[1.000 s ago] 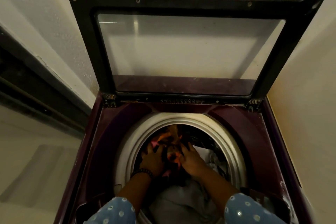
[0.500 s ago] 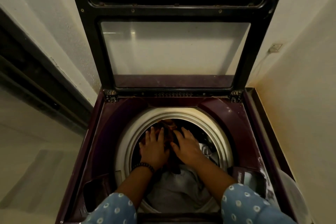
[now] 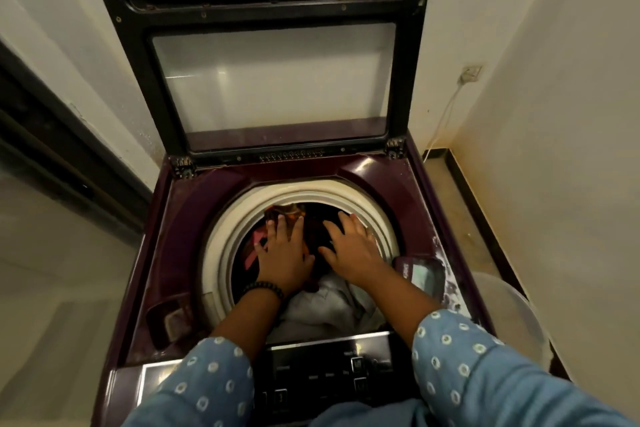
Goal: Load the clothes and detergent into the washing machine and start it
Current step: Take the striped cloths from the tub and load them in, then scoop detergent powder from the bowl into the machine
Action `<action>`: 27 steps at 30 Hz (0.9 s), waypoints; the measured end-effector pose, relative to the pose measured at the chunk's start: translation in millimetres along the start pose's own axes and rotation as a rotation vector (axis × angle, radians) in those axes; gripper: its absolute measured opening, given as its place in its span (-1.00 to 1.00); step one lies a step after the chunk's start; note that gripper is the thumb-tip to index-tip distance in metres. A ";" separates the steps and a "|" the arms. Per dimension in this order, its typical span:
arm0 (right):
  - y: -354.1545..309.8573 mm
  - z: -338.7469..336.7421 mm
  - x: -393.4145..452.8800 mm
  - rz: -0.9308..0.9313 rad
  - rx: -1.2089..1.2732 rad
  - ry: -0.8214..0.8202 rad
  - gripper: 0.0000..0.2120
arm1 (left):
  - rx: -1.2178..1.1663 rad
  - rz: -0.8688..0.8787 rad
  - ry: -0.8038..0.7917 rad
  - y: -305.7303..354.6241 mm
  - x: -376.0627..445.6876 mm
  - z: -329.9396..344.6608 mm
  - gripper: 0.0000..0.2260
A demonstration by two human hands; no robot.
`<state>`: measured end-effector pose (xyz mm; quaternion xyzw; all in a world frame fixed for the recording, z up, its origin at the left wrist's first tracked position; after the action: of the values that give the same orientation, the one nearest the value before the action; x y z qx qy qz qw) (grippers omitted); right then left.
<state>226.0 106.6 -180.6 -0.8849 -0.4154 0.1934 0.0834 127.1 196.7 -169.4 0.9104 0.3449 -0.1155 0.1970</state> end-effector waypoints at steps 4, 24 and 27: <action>-24.6 -11.1 -1.1 -0.049 -0.025 0.108 -0.44 | -0.008 0.051 0.034 -15.1 4.6 -14.6 -0.30; 146.8 -134.4 -98.5 0.145 -0.044 0.393 -0.38 | 0.104 0.402 0.217 216.6 -13.1 -27.5 -0.36; 172.7 -140.1 -111.9 0.173 -0.029 0.424 -0.38 | 0.116 0.435 0.198 242.4 -14.3 -19.3 -0.36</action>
<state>340.1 -88.1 -75.6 -0.9392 -0.3140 0.0037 0.1389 281.3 30.9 -79.5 0.9799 0.1511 0.0000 0.1299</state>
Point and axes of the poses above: each hand's wrist, its own x-axis towards the middle knuckle, its own z-axis out of the palm, y = z × x, the point moved 6 cm from there along x, towards the middle knuckle, and after that the axes turned 3 degrees about z, right-handed, at the moved point
